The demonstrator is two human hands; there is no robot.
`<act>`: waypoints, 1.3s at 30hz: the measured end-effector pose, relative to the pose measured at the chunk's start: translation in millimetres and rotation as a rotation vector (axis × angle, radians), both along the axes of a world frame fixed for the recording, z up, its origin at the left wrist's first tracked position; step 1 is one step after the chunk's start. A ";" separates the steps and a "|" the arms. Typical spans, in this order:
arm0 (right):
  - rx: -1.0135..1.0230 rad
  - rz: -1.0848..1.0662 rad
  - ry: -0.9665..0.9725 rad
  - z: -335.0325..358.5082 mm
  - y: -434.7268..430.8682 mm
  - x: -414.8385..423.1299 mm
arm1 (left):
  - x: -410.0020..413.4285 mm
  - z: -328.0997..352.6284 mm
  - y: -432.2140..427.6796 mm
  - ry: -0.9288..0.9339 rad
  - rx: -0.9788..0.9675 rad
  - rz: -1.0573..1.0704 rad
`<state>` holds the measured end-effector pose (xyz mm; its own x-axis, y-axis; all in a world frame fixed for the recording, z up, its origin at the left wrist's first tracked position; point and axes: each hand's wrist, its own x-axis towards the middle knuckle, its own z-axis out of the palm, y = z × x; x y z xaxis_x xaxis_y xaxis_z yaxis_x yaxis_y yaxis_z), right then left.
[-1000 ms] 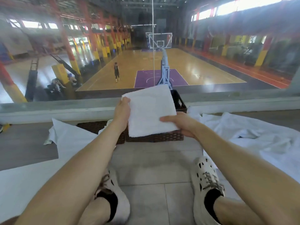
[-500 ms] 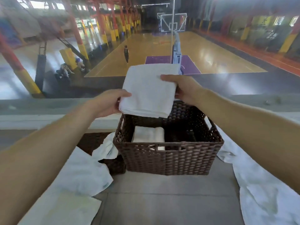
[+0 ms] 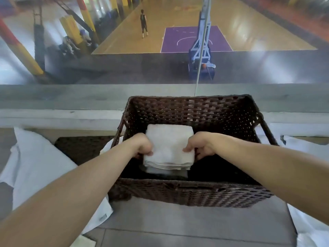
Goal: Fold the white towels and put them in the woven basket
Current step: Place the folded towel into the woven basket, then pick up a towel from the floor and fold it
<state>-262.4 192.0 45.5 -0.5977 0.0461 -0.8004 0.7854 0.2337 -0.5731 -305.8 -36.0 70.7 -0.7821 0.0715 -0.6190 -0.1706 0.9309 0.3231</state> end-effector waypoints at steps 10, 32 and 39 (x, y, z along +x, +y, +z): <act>0.293 0.208 0.157 -34.0 -25.7 -19.6 | -15.5 -23.3 10.8 0.257 -0.522 -0.578; 1.062 0.996 1.054 184.6 -124.4 46.3 | 125.4 178.0 -154.9 0.797 -0.463 -0.553; 0.858 1.153 1.146 139.0 -269.7 159.3 | 242.1 158.1 -288.7 0.484 -0.677 -0.400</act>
